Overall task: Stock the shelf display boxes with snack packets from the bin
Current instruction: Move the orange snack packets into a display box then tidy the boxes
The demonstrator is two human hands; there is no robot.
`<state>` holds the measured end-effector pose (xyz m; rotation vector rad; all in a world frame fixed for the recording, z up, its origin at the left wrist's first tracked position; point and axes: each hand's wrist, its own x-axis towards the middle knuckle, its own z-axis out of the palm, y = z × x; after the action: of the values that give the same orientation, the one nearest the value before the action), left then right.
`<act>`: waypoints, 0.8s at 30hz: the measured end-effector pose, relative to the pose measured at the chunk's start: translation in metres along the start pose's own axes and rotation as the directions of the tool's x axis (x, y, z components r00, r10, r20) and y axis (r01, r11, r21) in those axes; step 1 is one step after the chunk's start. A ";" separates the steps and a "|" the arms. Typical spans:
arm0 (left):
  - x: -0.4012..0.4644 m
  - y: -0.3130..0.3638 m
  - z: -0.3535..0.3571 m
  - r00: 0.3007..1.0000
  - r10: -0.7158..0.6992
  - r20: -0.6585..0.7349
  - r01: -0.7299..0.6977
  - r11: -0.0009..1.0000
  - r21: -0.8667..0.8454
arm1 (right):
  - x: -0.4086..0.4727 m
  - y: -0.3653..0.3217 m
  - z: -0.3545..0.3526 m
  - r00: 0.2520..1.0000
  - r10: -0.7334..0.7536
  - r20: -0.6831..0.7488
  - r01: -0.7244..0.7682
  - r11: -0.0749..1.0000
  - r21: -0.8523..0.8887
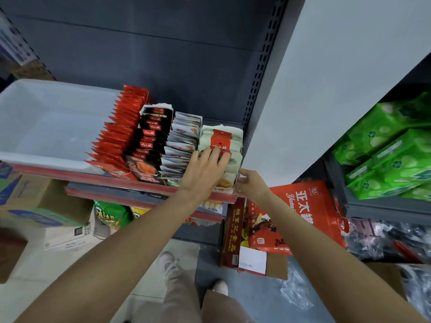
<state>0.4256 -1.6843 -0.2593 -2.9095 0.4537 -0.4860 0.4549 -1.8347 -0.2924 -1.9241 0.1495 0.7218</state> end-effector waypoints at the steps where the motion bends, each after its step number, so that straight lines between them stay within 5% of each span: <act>1: -0.001 0.000 0.001 1.000 -0.003 -0.013 0.003 1.000 0.000 | 0.000 -0.001 0.000 1.000 -0.001 -0.001 0.001 1.000 0.000; 6: -0.008 0.003 0.009 0.995 -0.003 -0.101 0.003 1.000 0.002 | -0.001 -0.001 -0.003 1.000 -0.014 0.003 0.014 0.999 -0.042; 12: -0.003 0.005 0.002 0.928 0.355 0.113 -0.373 0.875 0.308 | -0.004 0.005 0.000 1.000 -0.005 -0.021 0.005 1.000 -0.015; 19: 0.020 0.002 0.002 0.935 0.333 0.122 -0.351 0.918 0.185 | -0.009 0.008 0.000 0.999 -0.009 -0.043 0.016 0.982 0.186; 24: 0.018 0.004 0.005 0.948 0.310 0.078 -0.318 0.937 0.143 | -0.005 0.006 0.002 0.998 -0.021 -0.061 0.021 1.000 0.006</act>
<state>0.4430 -1.6930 -0.2596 -2.6251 0.8176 -0.3748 0.4476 -1.8367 -0.2947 -1.9397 0.1688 0.6486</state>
